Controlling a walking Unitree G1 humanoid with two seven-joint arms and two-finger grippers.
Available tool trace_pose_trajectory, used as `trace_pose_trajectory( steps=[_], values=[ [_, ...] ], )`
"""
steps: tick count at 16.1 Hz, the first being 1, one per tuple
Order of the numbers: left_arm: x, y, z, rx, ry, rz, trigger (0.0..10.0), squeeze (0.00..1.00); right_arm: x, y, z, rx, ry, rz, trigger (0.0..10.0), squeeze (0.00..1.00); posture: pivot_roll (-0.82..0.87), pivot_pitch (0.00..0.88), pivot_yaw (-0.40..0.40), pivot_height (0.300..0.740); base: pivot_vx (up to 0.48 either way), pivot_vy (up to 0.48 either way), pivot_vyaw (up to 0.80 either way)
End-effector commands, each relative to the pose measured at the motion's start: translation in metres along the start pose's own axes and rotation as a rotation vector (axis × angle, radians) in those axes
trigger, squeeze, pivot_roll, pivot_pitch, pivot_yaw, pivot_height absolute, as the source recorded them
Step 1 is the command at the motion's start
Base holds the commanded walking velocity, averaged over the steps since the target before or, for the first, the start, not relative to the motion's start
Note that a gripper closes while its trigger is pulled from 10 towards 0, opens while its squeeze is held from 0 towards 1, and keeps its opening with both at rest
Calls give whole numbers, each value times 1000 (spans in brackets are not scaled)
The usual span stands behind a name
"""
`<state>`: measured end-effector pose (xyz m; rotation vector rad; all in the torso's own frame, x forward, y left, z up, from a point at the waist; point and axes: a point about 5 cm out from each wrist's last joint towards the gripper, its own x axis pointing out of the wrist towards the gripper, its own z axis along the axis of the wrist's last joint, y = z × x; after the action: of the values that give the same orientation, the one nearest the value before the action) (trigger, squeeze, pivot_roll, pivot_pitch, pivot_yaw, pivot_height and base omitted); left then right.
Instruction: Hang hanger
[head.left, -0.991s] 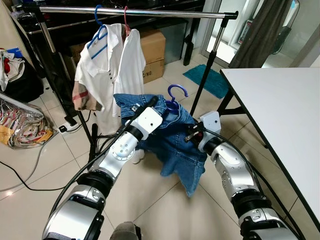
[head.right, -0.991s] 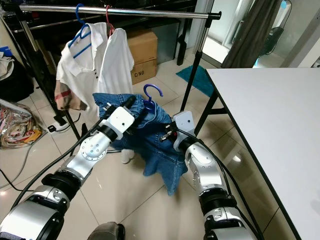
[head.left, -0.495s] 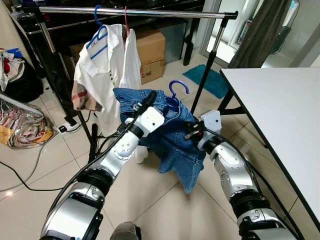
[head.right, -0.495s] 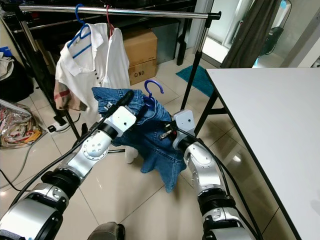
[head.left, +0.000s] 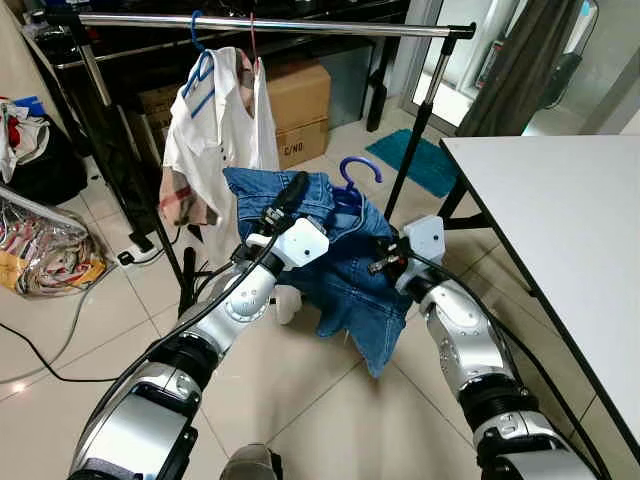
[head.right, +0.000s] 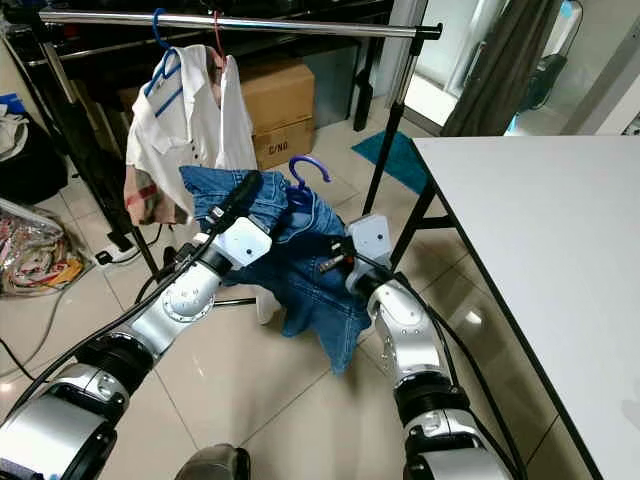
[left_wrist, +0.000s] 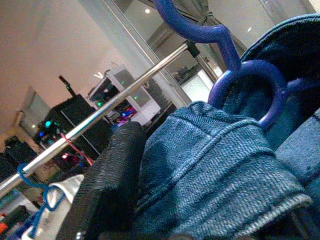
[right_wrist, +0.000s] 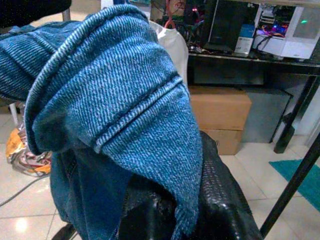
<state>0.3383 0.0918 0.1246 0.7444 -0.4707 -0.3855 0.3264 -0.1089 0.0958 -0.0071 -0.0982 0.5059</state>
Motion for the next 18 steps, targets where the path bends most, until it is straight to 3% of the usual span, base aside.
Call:
trace_pose_trajectory(
  steps=[1,18],
  values=[
    [-17,-29,-10,40,50,-137,10000,0,15,-14,51,-30,-261,-83,10000,0,262,0,-12,740,0,0,0],
    [-17,-28,-10,49,45,-127,10000,0,16,-14,51,-32,-267,-87,10000,0,262,0,-12,740,0,0,0]
  ],
)
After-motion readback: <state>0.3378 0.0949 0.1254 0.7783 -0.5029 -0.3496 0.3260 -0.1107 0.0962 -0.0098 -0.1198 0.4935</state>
